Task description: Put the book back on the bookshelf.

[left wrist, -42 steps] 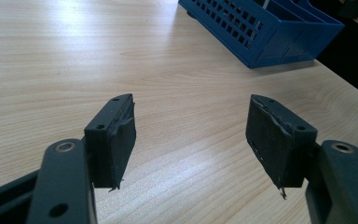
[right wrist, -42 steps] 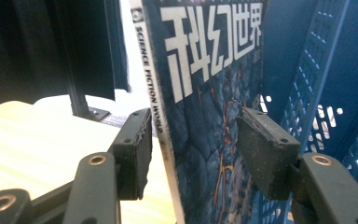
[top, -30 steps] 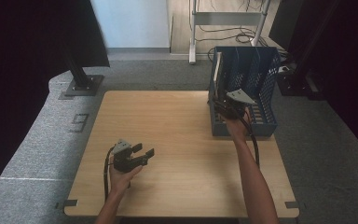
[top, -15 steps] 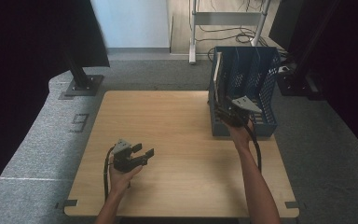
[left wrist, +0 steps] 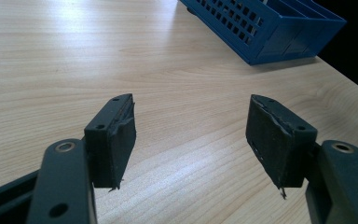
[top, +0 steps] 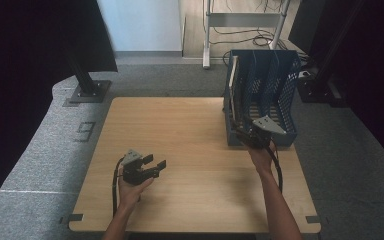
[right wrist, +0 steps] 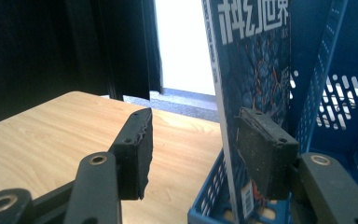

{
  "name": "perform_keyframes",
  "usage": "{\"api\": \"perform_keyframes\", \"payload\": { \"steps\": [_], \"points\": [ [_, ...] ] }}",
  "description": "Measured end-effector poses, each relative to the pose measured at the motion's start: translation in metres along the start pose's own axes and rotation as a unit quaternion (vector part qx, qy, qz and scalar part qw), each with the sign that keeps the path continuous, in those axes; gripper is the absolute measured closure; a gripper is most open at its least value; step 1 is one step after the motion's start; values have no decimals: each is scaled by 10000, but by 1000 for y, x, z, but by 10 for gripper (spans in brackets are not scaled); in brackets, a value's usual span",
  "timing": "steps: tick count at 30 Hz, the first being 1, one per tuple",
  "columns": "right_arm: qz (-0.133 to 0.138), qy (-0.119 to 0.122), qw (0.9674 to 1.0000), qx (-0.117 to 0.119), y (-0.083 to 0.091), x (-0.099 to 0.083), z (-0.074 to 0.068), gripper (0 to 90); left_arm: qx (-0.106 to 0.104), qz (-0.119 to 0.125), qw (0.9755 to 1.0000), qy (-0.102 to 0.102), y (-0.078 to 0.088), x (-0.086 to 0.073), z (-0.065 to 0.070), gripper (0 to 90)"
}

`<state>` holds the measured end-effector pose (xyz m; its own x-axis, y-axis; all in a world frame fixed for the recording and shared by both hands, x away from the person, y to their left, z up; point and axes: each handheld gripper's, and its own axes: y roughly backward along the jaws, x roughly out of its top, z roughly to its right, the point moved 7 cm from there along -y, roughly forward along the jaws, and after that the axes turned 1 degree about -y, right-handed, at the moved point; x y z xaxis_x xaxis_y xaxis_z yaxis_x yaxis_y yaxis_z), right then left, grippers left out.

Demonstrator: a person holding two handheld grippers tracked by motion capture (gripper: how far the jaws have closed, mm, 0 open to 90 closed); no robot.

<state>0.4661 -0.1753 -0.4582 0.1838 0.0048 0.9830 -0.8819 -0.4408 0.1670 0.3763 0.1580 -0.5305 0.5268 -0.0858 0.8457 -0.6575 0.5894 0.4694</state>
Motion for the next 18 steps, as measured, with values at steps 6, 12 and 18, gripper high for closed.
{"api": "perform_keyframes", "payload": {
  "steps": [6,12,18],
  "points": [
    [-32,-79,9999,113,15,-15,-1,448,-13,-42,10000,10,-1,-1,1,333],
    [-180,-51,9997,185,29,-37,-1,443,0,-77,10000,40,-2,-3,-2,333],
    [-389,35,9991,159,39,-59,0,441,14,-78,9999,63,-2,-4,-4,333]
  ]
}}
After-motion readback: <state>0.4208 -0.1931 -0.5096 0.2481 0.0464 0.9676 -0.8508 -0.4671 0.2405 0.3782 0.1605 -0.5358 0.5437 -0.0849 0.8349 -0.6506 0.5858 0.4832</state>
